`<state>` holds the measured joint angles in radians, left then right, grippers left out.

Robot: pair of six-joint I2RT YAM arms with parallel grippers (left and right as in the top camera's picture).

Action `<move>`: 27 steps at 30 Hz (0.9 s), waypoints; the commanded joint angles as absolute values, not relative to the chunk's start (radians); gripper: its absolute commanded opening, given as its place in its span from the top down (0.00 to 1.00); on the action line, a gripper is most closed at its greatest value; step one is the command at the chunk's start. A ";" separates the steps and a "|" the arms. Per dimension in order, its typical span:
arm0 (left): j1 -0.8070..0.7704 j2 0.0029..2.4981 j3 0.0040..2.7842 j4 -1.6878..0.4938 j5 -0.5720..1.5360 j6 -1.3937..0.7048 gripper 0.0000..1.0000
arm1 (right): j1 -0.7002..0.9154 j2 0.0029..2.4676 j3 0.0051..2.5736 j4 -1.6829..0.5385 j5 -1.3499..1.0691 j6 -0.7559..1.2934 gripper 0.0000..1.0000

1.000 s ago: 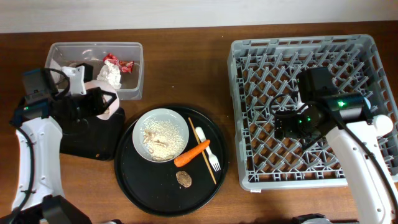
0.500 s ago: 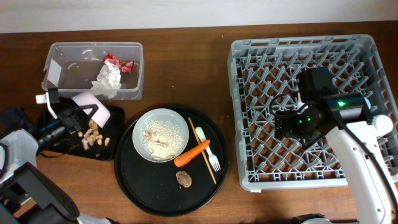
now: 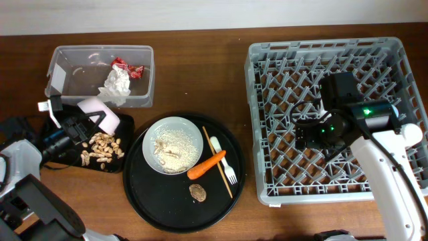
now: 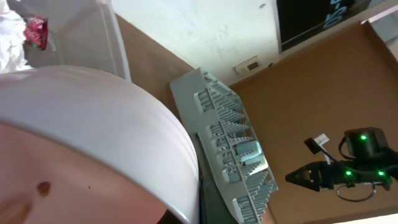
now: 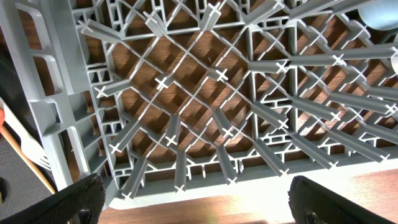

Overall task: Sort waste into correct bins and load items into the dishwasher rack
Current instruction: 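Set the empty bowl back on the round tray with the left gripper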

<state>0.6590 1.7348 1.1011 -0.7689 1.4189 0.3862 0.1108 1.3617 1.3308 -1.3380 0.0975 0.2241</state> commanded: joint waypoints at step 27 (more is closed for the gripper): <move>-0.446 1.370 0.876 -1.049 0.307 -0.091 1.00 | 0.102 1.343 1.336 -1.380 -0.057 0.187 0.01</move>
